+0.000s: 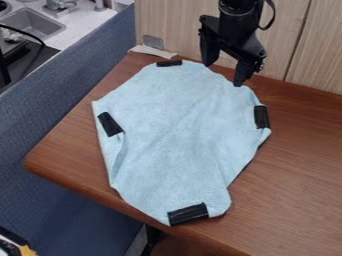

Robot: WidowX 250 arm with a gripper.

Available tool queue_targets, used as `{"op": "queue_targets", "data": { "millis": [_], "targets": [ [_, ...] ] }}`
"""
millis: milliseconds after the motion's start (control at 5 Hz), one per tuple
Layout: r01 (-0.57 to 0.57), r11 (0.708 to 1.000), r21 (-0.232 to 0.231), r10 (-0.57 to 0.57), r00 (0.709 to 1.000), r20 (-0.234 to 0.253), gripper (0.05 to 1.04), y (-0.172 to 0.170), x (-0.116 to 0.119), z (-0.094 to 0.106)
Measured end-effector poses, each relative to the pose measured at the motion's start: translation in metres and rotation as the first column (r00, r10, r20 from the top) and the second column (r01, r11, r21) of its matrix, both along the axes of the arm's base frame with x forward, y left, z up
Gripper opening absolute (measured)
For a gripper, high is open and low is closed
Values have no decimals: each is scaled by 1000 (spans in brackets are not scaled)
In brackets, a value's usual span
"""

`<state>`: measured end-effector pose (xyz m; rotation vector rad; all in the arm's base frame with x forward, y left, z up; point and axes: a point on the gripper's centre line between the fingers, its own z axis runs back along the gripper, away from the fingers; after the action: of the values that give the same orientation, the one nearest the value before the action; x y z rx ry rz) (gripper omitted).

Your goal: Fold the cloth from bottom right to top left

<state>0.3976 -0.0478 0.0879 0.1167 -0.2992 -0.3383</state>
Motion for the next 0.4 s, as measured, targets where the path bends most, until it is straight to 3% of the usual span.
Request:
{"op": "queue_targets", "data": {
  "millis": [400],
  "targets": [
    [5, 1000, 0, -5, 999, -53, 999, -5, -15, -29]
  ]
}}
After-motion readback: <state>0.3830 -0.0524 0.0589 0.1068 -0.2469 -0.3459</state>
